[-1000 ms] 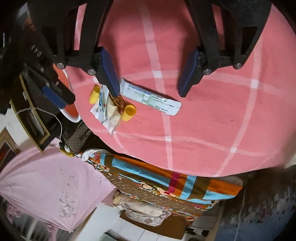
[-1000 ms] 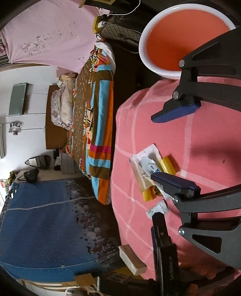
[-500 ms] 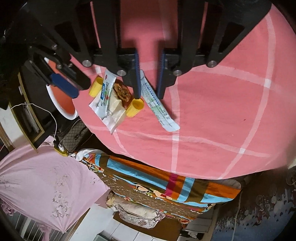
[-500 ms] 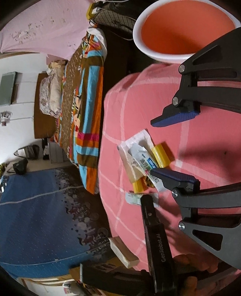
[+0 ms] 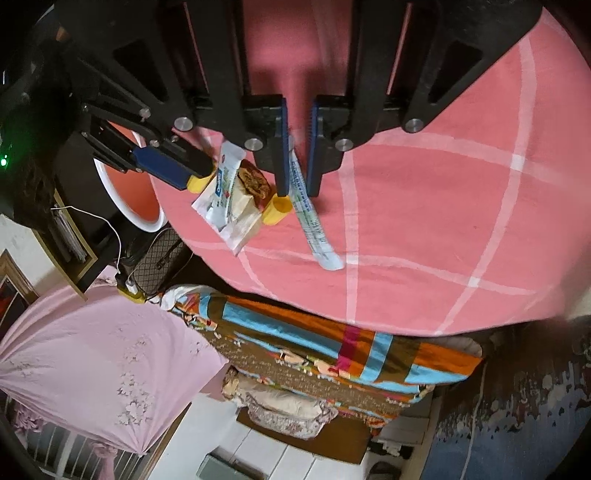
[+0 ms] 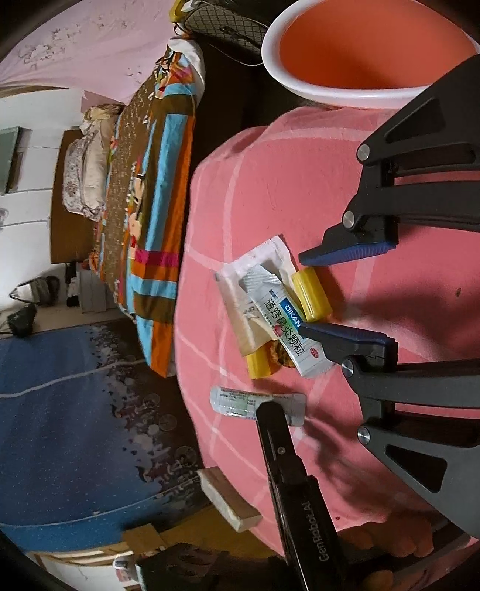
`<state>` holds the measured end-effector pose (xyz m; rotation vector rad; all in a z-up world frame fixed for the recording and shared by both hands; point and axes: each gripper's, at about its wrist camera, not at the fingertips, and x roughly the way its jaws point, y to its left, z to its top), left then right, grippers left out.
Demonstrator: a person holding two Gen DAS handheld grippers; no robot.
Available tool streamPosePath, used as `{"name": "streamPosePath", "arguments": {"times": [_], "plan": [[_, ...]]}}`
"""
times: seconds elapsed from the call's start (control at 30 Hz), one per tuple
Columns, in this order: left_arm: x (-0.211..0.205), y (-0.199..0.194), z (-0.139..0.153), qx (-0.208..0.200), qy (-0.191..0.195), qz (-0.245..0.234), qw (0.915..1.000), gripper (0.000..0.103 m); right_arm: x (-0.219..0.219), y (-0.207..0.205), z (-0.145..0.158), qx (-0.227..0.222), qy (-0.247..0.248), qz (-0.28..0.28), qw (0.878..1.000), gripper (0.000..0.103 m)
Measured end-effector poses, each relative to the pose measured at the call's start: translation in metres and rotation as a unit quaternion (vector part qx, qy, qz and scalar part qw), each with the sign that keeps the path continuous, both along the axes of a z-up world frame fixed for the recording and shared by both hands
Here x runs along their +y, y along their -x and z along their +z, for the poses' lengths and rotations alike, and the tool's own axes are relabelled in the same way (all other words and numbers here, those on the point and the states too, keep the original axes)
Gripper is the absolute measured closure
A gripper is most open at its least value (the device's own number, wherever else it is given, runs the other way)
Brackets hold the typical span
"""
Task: Collect trash
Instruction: 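Grasp the white toothpaste tube with left tool while right tool grasps a yellow cap, then carry the tube and yellow cap over the orange bucket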
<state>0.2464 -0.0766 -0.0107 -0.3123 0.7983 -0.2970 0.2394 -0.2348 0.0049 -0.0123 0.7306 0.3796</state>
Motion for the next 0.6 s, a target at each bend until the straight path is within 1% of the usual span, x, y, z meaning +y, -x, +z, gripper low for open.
{"name": "streamPosePath", "arguments": {"times": [0.17,0.27,0.33,0.4,0.47,0.5,0.6], "plan": [[-0.003,0.013,0.013,-0.050,-0.011,-0.005,0.9987,0.103,-0.015,0.019,0.015,-0.059,-0.041,-0.012,0.997,0.074],[-0.013,0.017,0.019,-0.068,-0.036,-0.013,0.9969,0.103,-0.020,0.026,0.022,-0.085,-0.050,-0.020,0.995,0.074],[-0.017,0.021,0.024,-0.086,-0.039,-0.015,0.9954,0.103,-0.021,0.032,0.029,-0.107,-0.052,-0.026,0.993,0.074],[-0.019,0.026,0.029,-0.108,-0.038,-0.018,0.9933,0.103,-0.024,0.040,0.036,-0.137,-0.056,-0.037,0.988,0.074],[-0.024,0.032,0.037,-0.137,-0.040,-0.023,0.9895,0.103,-0.030,0.050,0.043,-0.172,-0.060,-0.051,0.982,0.074],[-0.028,0.036,0.043,-0.158,-0.044,-0.027,0.9861,0.103,-0.033,0.054,0.046,-0.187,-0.059,-0.058,0.979,0.074],[-0.039,0.046,0.054,-0.199,-0.050,-0.037,0.9780,0.103,-0.043,0.068,0.055,-0.242,-0.055,-0.088,0.965,0.074]]}}
